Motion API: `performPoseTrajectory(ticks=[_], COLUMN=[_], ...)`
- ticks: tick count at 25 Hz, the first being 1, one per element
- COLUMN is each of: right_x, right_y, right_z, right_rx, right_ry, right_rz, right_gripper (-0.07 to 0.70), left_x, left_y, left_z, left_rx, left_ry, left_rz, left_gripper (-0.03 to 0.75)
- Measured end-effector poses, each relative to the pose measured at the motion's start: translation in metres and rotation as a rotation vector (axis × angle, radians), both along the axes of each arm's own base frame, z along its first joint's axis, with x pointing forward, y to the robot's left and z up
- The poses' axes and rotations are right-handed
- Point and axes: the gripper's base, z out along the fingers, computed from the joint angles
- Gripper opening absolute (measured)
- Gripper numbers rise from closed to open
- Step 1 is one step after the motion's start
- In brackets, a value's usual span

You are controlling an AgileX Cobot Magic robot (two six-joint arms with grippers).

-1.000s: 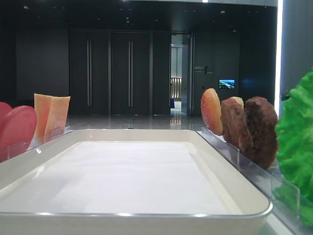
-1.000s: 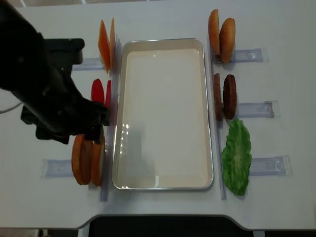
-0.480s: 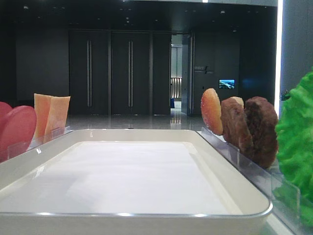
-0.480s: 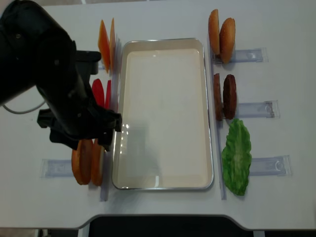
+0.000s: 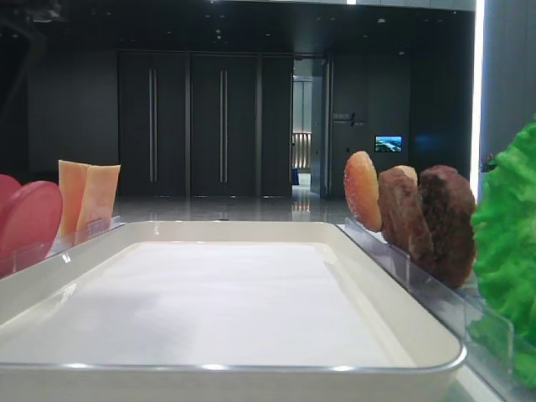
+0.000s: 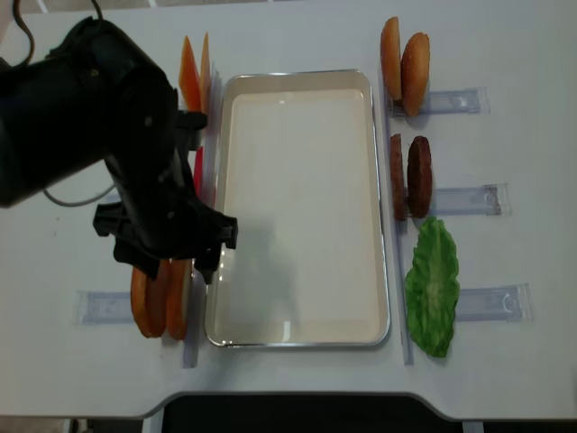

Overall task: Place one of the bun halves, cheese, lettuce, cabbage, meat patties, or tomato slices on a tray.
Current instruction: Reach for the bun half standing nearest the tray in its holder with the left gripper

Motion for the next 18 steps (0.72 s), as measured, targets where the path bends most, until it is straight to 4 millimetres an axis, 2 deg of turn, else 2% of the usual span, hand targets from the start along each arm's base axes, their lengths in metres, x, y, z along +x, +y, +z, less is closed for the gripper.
performPoseTrajectory(ticks=[18], right_x=[0.000], right_y=[0.000], right_z=[0.000], right_rx=[0.000], right_ry=[0.000], right_rz=[0.000], right_gripper=[0.531], left_x=[0.007], left_y=[-0.007], left_z=[-0.022], left_rx=[0.024], left_ry=[0.056], left_rz=[-0.043], left_gripper=[0.573])
